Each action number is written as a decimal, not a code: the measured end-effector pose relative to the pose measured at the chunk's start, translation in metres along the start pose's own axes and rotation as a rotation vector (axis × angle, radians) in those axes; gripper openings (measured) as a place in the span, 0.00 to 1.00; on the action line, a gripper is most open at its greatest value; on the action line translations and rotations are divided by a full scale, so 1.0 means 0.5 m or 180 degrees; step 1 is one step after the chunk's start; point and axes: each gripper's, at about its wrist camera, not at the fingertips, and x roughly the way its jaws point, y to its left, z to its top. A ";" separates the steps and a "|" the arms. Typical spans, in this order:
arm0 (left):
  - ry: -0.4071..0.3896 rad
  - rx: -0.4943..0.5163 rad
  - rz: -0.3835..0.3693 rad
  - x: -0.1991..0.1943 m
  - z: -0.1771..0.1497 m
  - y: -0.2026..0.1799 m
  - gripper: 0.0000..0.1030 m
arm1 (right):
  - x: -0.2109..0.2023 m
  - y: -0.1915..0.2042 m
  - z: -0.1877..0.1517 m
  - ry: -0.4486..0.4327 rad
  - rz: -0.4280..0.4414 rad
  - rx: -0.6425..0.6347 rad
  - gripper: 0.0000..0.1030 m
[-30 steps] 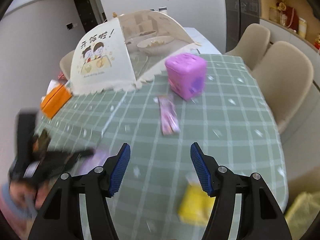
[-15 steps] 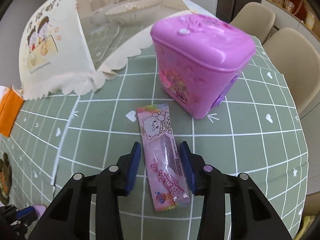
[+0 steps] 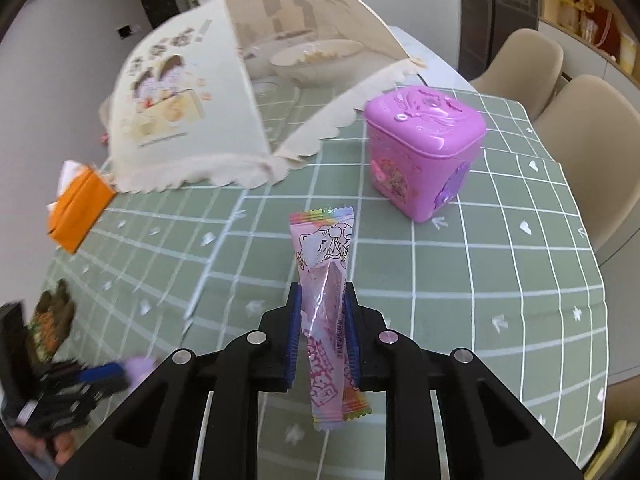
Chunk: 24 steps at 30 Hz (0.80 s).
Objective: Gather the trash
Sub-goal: 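Grasp the purple wrapper with the left gripper while the right grasps the pink candy stick, then lift both items and carry them over the bin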
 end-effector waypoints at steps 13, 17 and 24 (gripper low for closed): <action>-0.0089 0.0130 0.0177 0.016 0.007 -0.095 0.01 | -0.160 -0.009 -0.122 -0.0133 0.0014 -0.0187 0.19; -0.0280 0.0224 0.0091 -0.020 0.011 -0.176 0.00 | -0.205 -0.033 -0.149 -0.0177 -0.0008 -0.0204 0.19; -0.0573 0.0399 -0.0153 -0.081 0.023 -0.347 0.00 | -0.317 -0.101 -0.204 -0.0357 -0.0094 -0.0203 0.19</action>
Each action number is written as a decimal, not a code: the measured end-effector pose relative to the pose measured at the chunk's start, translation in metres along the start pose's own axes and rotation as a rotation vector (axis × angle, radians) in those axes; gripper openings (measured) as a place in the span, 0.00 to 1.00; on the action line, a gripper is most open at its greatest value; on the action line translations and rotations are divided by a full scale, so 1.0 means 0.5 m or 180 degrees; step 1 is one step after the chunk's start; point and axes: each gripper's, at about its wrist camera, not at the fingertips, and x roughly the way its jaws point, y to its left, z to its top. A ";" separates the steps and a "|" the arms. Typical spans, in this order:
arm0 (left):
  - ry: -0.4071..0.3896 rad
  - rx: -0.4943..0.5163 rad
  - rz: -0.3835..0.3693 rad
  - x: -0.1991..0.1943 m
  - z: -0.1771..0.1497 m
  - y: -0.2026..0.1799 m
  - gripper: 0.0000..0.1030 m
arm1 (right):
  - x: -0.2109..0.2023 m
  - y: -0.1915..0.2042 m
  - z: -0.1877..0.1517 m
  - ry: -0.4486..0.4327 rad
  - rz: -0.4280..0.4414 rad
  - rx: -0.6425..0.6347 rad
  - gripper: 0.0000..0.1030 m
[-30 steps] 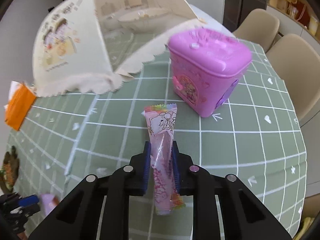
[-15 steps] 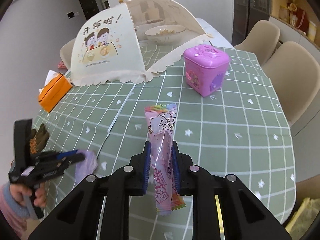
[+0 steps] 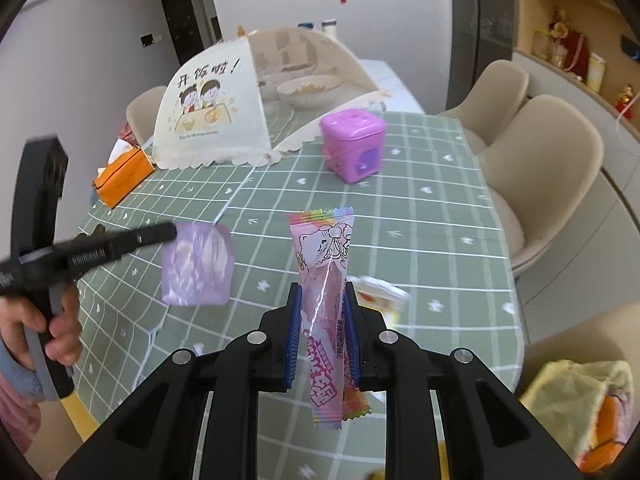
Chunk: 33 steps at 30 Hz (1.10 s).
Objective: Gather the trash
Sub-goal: 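Lift both items and carry them over the bin, then open both grippers to drop the wrappers into the bin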
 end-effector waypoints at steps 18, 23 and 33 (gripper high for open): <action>0.0050 0.0579 -0.0346 0.038 -0.057 -0.480 0.00 | -0.307 -0.291 -0.162 -0.0497 -0.0458 0.0319 0.19; 0.0191 0.0697 -0.0534 0.084 -0.088 -0.600 0.00 | -0.361 -0.379 -0.208 -0.0571 -0.0601 0.0446 0.19; 0.0698 0.0779 -0.0945 0.240 -0.163 -0.781 0.01 | -0.430 -0.563 -0.289 -0.0570 -0.0877 0.0839 0.19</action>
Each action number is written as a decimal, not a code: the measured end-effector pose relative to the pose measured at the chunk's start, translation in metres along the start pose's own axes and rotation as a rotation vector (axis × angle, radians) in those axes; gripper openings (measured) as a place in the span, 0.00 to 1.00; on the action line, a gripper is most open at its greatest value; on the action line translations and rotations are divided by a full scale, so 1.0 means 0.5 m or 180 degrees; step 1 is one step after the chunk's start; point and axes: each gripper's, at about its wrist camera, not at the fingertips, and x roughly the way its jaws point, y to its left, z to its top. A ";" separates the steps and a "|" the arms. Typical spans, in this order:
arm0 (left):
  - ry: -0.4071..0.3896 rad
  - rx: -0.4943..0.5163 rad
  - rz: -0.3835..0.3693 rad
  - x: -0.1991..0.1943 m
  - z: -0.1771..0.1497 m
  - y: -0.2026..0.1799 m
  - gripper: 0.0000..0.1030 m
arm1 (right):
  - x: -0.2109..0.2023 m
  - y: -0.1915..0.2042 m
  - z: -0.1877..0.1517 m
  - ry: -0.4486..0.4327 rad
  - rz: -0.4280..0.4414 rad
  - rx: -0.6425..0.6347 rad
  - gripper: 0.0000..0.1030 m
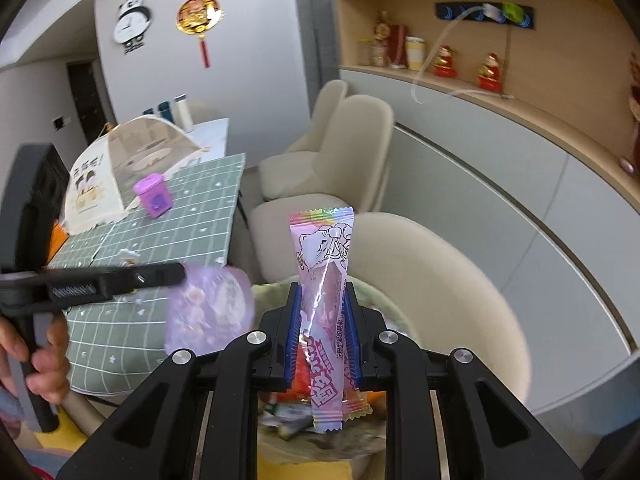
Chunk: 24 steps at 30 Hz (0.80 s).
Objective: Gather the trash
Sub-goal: 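Open both grippers to drop the wrappers into the bin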
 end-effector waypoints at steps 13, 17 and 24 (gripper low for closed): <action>0.0023 -0.0133 0.0337 0.032 -0.042 -0.016 0.22 | 0.040 -0.058 -0.046 0.0208 0.0336 0.0104 0.19; -0.0326 -0.0152 0.0889 -0.054 -0.095 -0.005 0.30 | 0.080 -0.029 -0.072 0.0326 0.0568 0.0052 0.19; -0.0368 -0.0509 0.1592 -0.148 -0.186 0.046 0.37 | 0.138 0.036 -0.105 0.0442 0.0686 -0.0049 0.22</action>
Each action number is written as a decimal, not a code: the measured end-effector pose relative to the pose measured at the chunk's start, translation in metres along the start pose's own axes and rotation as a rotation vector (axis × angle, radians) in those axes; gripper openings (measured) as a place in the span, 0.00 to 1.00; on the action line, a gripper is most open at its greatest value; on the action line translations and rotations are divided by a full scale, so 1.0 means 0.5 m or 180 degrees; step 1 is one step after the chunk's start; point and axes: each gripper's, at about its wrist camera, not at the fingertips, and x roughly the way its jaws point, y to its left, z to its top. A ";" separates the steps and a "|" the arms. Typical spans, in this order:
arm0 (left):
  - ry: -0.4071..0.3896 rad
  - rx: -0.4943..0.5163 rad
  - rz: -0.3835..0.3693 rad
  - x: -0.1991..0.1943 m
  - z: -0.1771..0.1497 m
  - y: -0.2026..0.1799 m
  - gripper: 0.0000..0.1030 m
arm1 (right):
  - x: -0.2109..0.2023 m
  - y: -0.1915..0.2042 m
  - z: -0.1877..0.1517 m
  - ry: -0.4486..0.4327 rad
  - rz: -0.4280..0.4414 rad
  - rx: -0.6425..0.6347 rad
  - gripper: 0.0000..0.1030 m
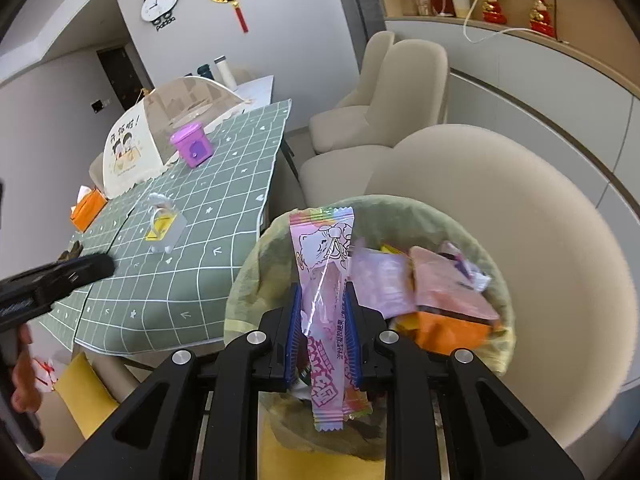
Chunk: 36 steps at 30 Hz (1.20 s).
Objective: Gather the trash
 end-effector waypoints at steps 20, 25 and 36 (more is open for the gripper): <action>-0.0693 0.0318 0.0357 -0.232 -0.164 0.181 0.48 | -0.200 0.296 -0.134 -0.0508 -0.0230 -0.0304 0.48; -0.0839 0.0360 0.0375 -0.283 -0.215 0.195 0.48 | -0.225 0.381 -0.202 -0.0528 -0.0283 -0.0363 0.48; -0.0853 0.0393 0.0445 -0.328 -0.292 0.215 0.48 | -0.263 0.441 -0.268 -0.0615 -0.0269 -0.0251 0.48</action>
